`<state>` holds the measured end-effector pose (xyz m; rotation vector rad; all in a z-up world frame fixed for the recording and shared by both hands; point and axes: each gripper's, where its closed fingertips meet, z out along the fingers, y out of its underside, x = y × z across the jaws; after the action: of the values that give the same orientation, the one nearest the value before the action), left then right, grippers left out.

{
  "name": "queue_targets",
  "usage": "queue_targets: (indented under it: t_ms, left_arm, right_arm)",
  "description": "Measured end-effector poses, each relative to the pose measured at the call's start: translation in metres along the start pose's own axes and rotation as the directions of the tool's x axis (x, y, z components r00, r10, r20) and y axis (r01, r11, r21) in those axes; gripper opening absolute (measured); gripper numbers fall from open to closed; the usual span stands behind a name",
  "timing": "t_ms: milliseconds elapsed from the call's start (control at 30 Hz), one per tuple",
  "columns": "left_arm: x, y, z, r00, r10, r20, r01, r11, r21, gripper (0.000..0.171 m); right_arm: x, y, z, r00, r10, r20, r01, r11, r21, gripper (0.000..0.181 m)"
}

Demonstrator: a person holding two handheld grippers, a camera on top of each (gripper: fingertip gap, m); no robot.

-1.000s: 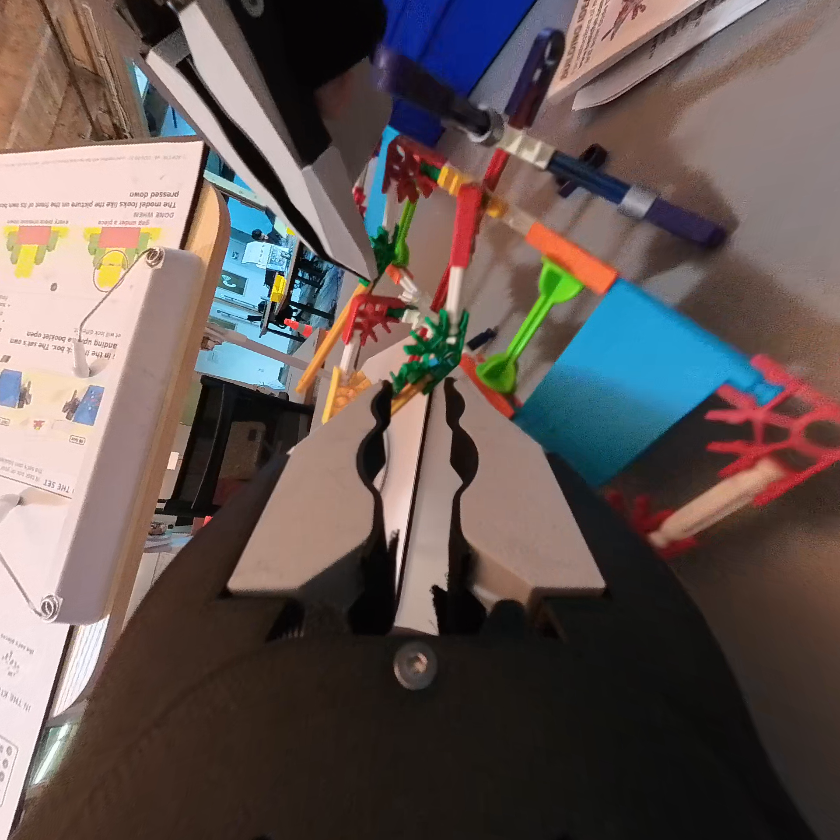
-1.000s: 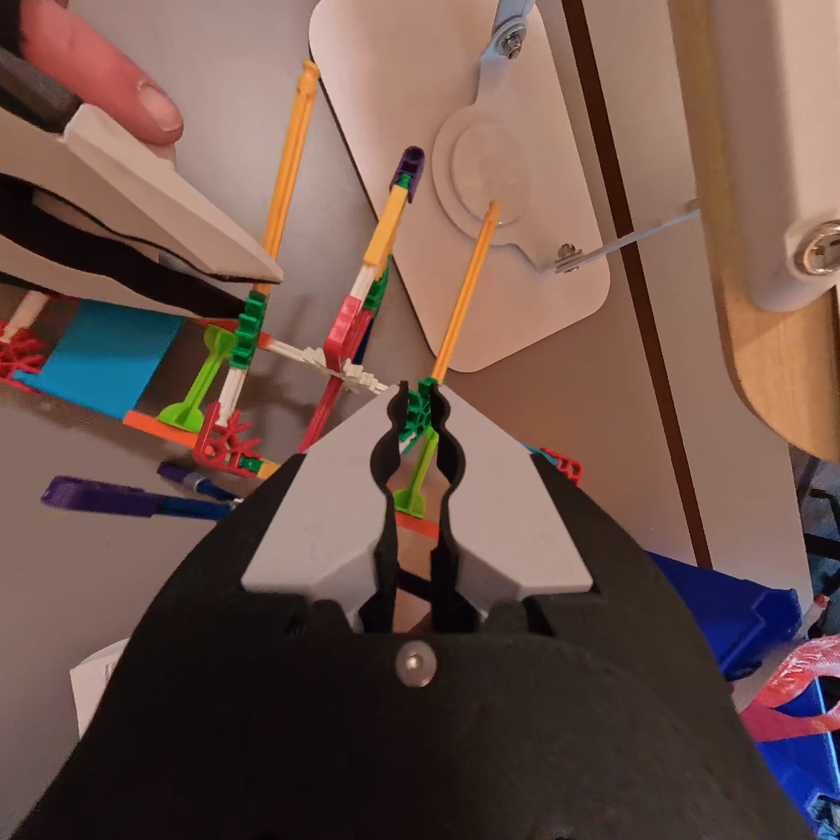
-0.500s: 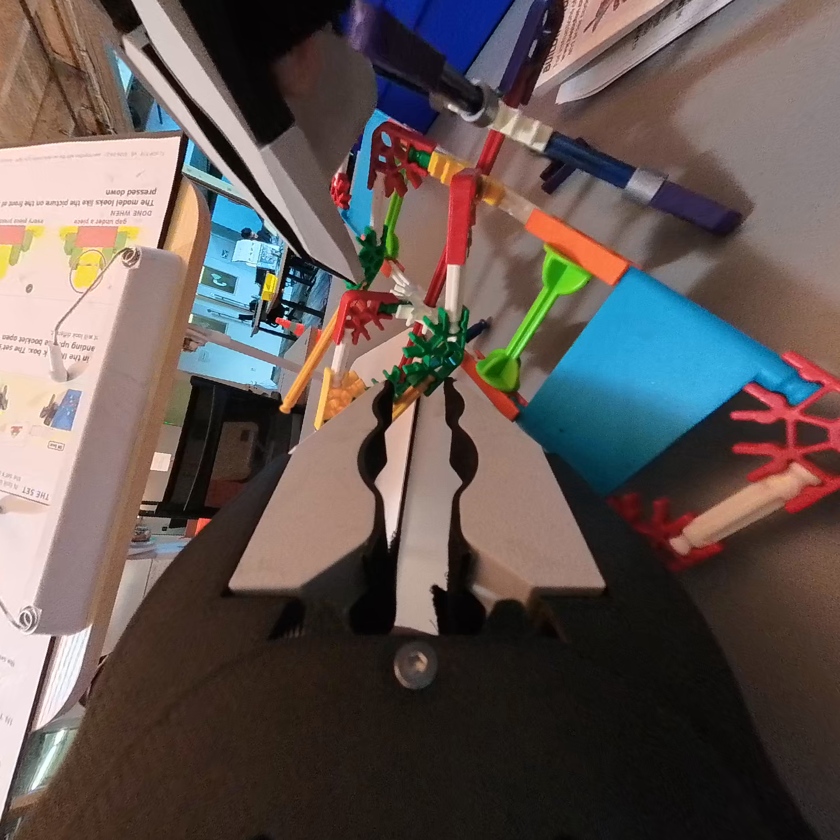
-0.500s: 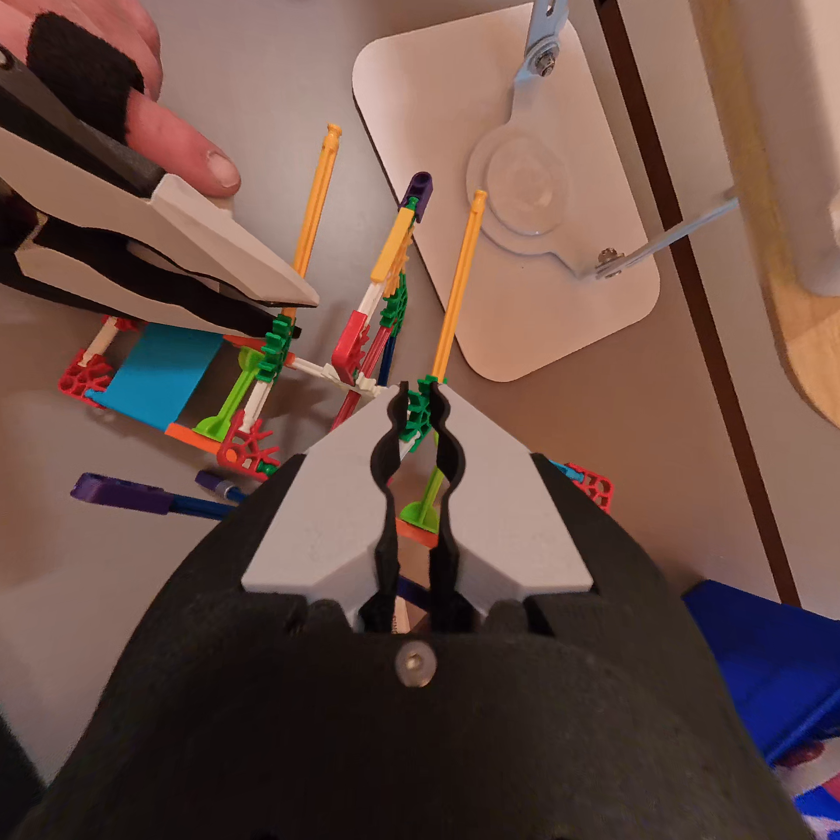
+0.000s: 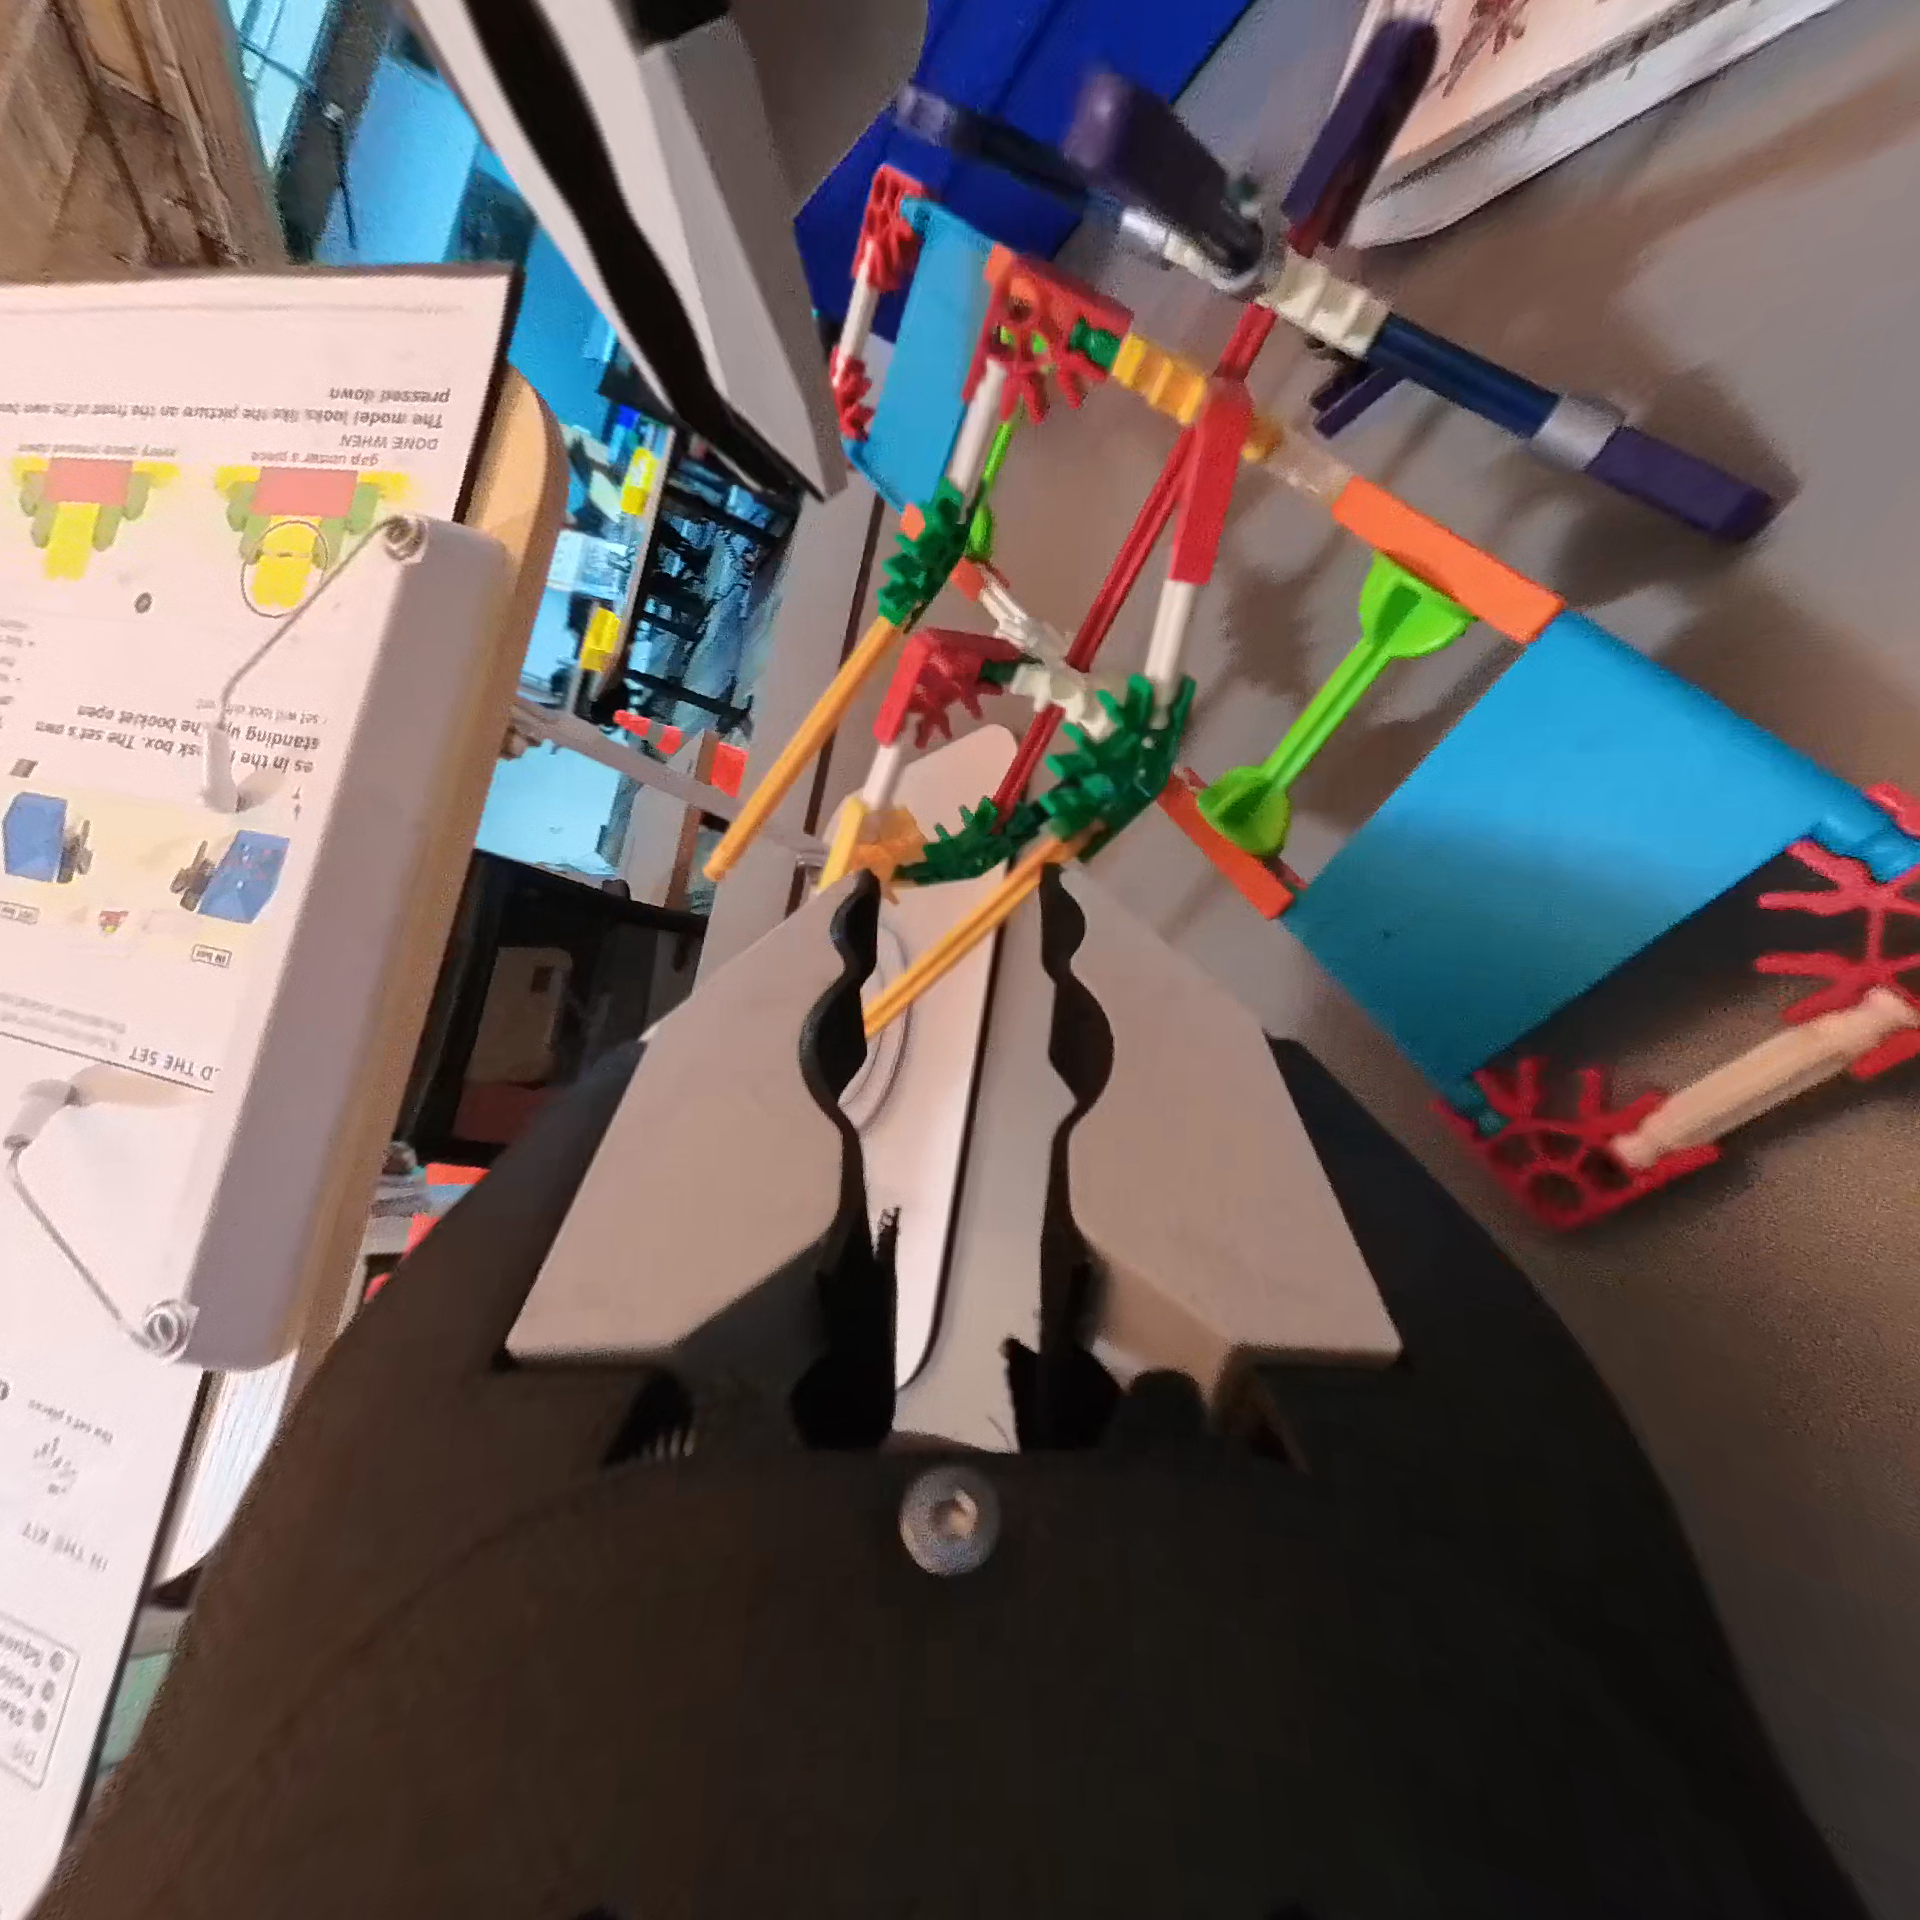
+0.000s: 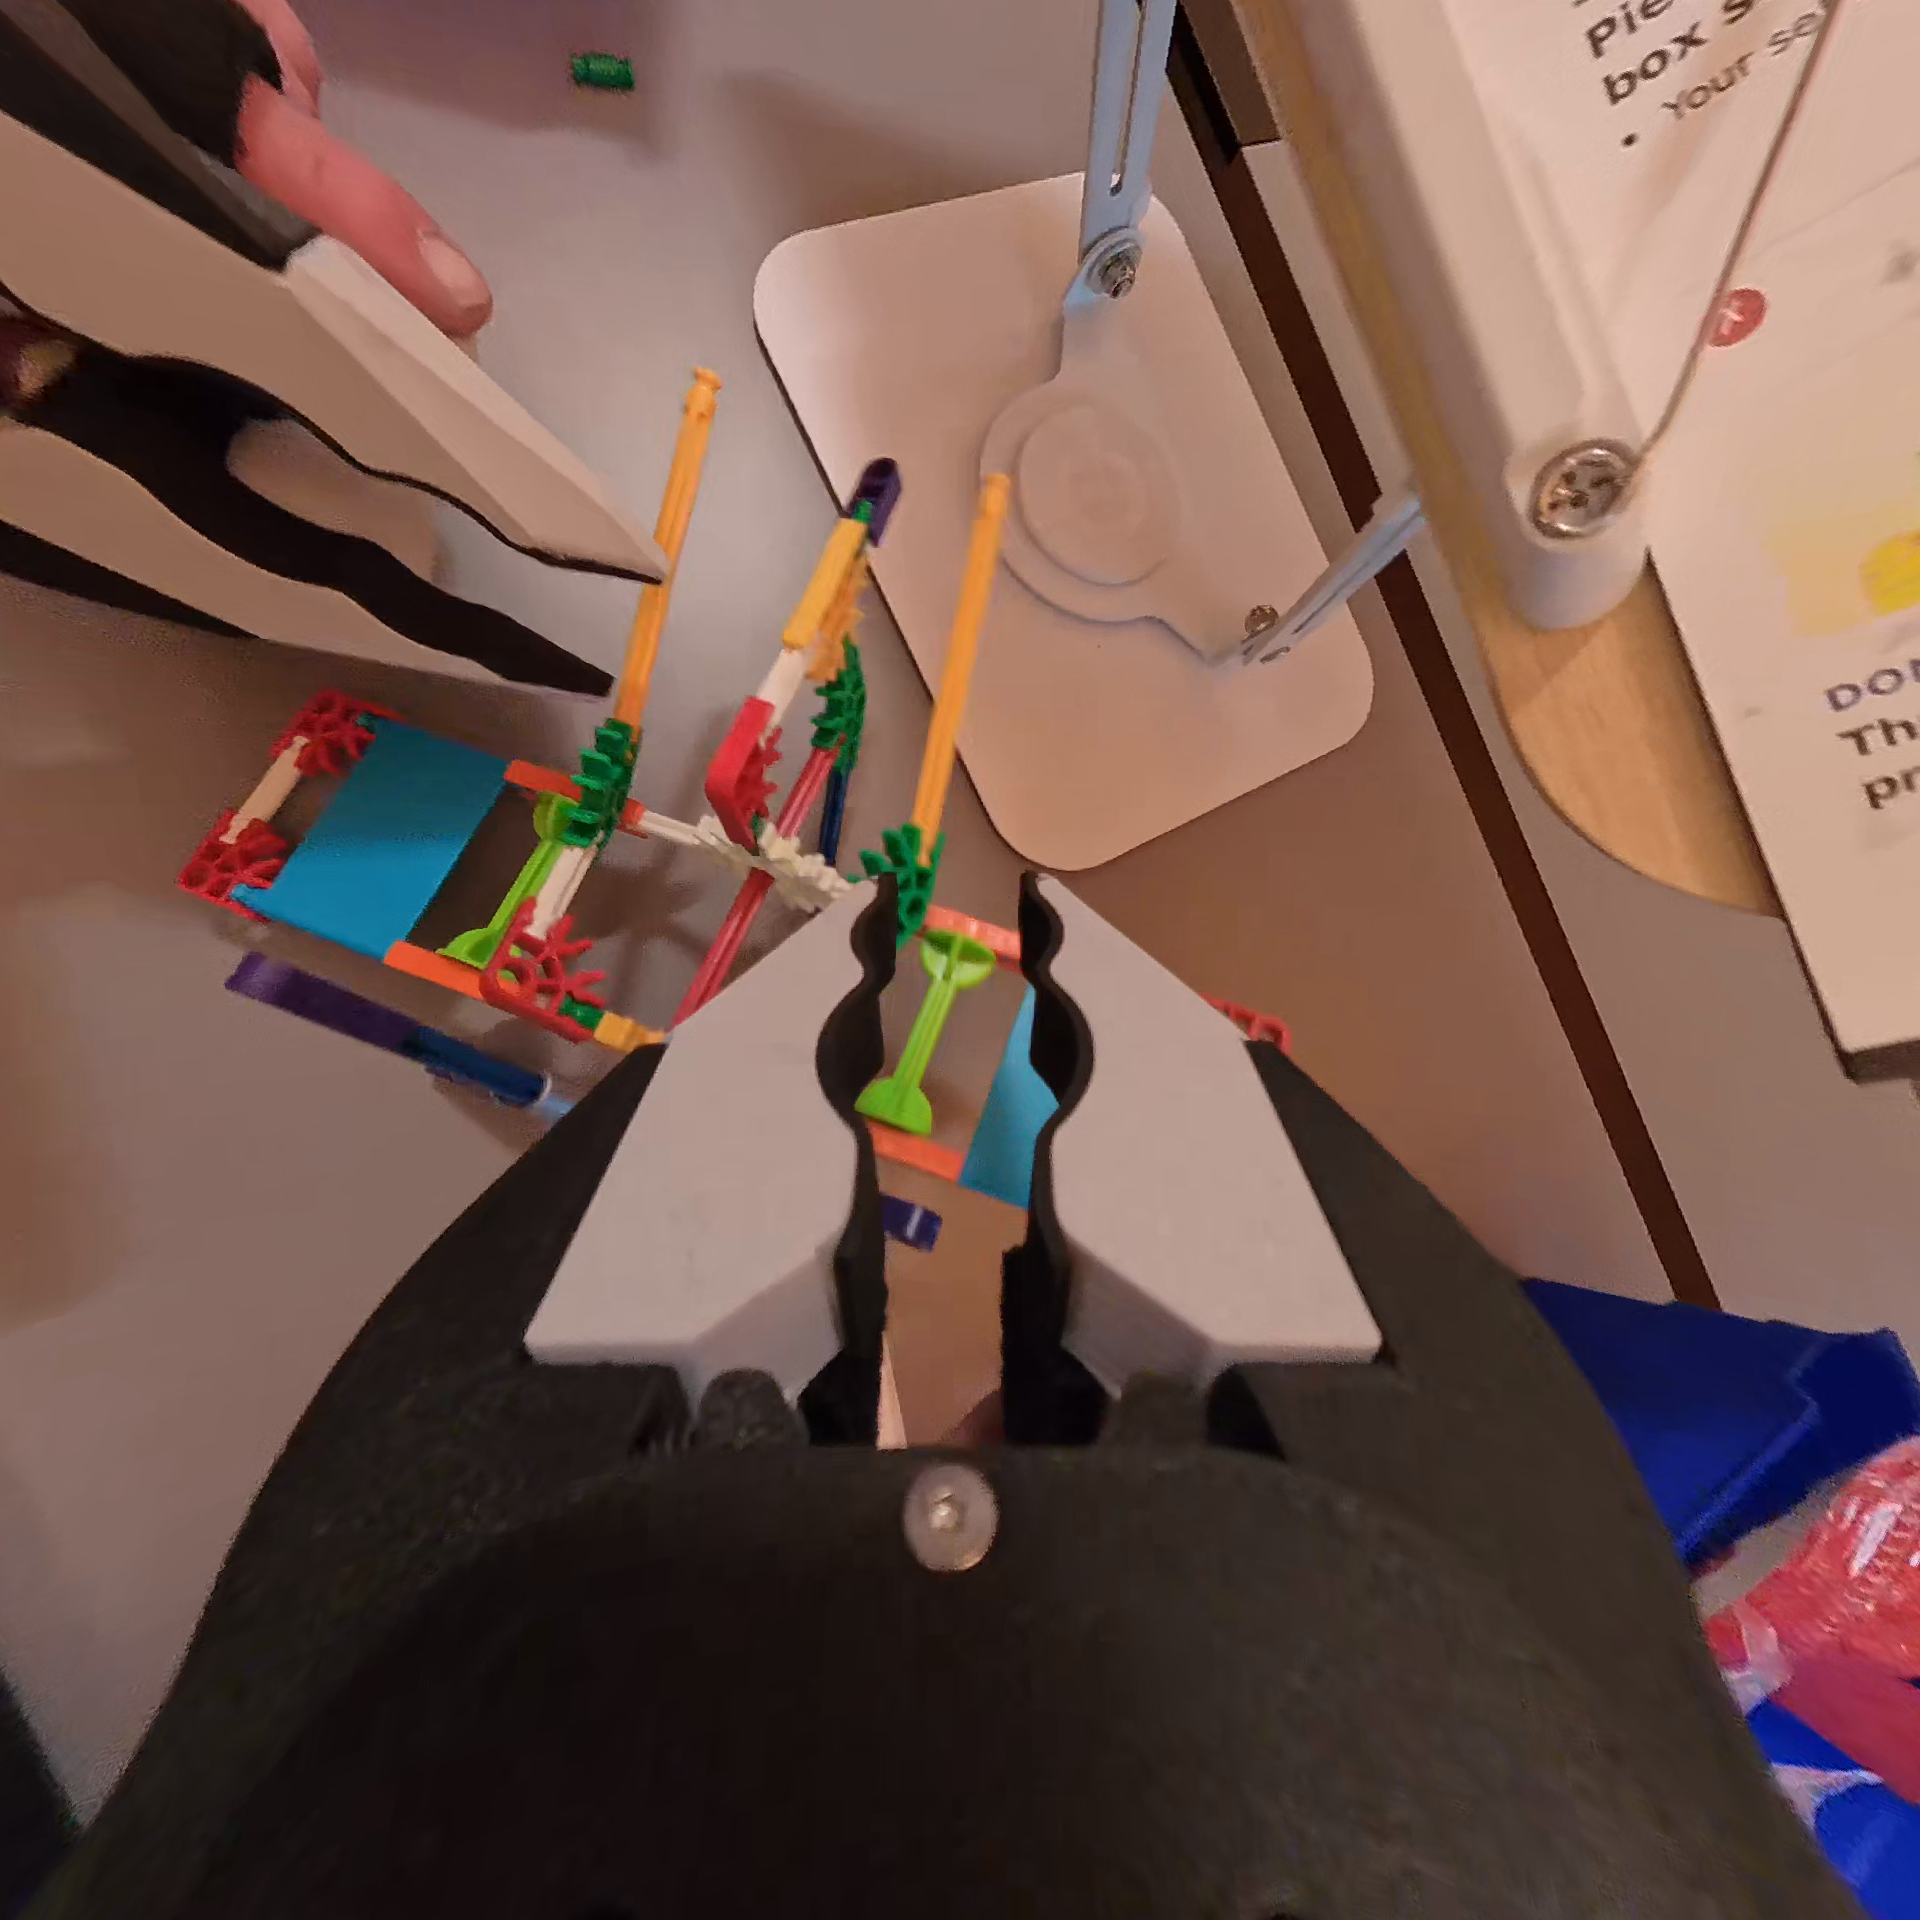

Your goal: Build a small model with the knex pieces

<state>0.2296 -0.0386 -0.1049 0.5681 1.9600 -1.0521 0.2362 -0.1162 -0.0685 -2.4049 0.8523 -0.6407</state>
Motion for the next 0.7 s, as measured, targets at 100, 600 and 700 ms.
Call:
queue_targets:
  t_ms: [100, 600, 700]
  left_arm:
    - [-0.001, -0.008, -0.012, 0.997, -0.050, -0.064, 0.052, 0.998, 0.021, 0.032]
    - [0.089, -0.038, -0.044, 0.873, -0.025, -0.486, 0.021, 1.000, -0.013, 0.042]
    - [0.080, -0.039, -0.042, 0.887, -0.047, -0.459, 0.049, 0.999, -0.007, 0.040]
  right_arm:
    - [0.010, 0.004, -0.009, 1.000, 0.025, -0.018, -0.025, 0.999, 0.021, 0.021]
    - [0.054, 0.075, 0.008, 0.980, 0.132, -0.148, -0.157, 0.974, -0.166, 0.017]
    - [0.053, 0.081, 0.011, 0.980, 0.129, -0.151, -0.158, 0.966, -0.203, 0.013]
